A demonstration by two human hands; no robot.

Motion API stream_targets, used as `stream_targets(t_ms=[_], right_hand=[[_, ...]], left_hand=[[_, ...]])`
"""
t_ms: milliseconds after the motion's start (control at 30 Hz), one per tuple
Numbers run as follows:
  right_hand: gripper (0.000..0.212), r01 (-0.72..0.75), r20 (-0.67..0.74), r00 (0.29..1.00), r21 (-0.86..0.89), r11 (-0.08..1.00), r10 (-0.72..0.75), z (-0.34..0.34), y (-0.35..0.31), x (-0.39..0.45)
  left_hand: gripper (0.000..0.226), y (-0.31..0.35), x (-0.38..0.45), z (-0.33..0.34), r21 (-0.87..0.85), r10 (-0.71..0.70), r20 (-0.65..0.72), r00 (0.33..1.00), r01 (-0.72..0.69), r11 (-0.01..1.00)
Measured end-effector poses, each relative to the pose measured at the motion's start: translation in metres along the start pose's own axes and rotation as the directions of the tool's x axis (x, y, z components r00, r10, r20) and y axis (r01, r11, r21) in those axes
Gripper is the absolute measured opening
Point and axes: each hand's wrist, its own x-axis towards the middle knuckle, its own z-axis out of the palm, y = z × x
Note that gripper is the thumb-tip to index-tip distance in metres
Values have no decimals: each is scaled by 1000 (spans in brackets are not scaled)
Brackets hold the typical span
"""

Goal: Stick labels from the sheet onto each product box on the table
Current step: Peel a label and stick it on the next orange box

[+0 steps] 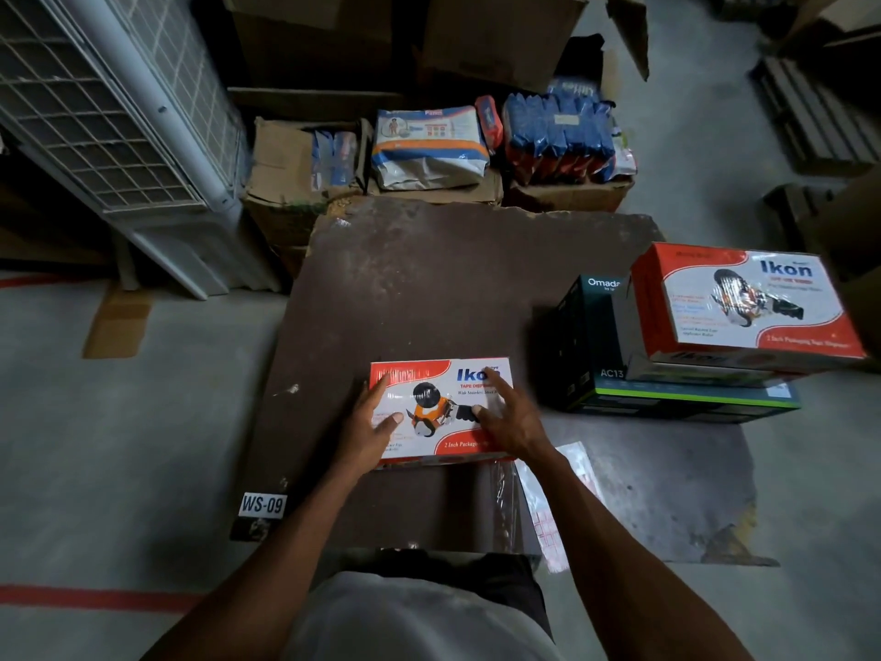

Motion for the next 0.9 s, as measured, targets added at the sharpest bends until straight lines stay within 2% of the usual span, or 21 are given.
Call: stream_targets(t_ms=[100,267,533,700,800,900], right_hand=[[66,95,-13,995,23,995,-95,-3,-4,-3],[56,234,-166,962,81,969,-219,-19,-27,-13],[56,321,-230,924,29,946,-307,-68,-63,-22],[54,440,-286,859,-14,898,-425,-125,-93,-29],[54,462,-337,822,-77,884,-459,-171,-106,-40],[54,452,-392,794,-134,882,-466,-225,-107,-47]], left_hand=[[72,8,-1,-4,65,96,-80,992,-91,994],[69,44,-4,-17,85,204,-132,970,-194,977],[71,93,-8,-30,76,307,-190,933,-298,952],[68,151,-11,-36,113,419,-262,869,-404,908],[66,202,-19,-25,180,464,-311,830,-428,886],[67,249,-19,-5,195,524,-293,800,-486,852]])
